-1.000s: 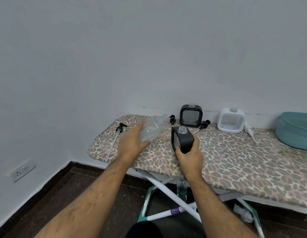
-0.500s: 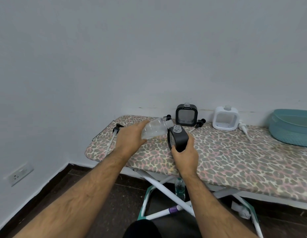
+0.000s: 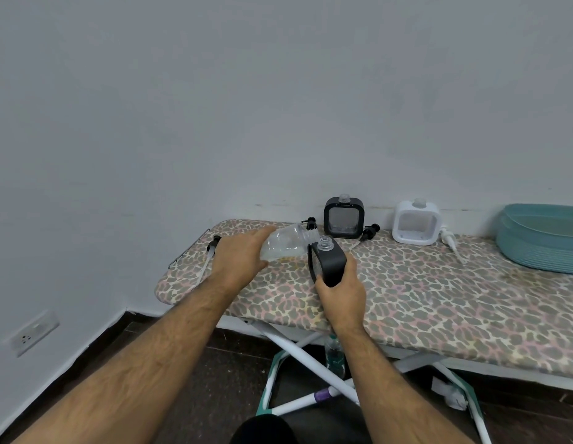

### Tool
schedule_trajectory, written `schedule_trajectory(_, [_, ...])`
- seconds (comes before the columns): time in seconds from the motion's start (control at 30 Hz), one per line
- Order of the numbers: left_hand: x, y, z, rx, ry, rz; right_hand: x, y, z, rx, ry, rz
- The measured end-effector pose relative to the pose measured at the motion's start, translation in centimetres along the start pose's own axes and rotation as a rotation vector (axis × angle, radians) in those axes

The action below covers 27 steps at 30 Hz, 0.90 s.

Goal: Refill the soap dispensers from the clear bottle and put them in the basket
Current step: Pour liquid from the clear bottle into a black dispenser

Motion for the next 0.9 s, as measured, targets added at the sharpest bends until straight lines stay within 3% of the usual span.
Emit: schedule_trajectory(0.9, [1.0,1.0,1.7,-0.079,0.006,0.100,0.0,0.3,0.1,-0.011,0.012,0.046])
Point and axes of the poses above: each hand's wrist, its own z-axis towards the middle knuckle, its own x-axis out of the back of the hand, y = z × x, the point moved 3 cm from there along z, towards the middle knuckle, and after that the axes turned 15 degrees about x, right-handed, at the moved point
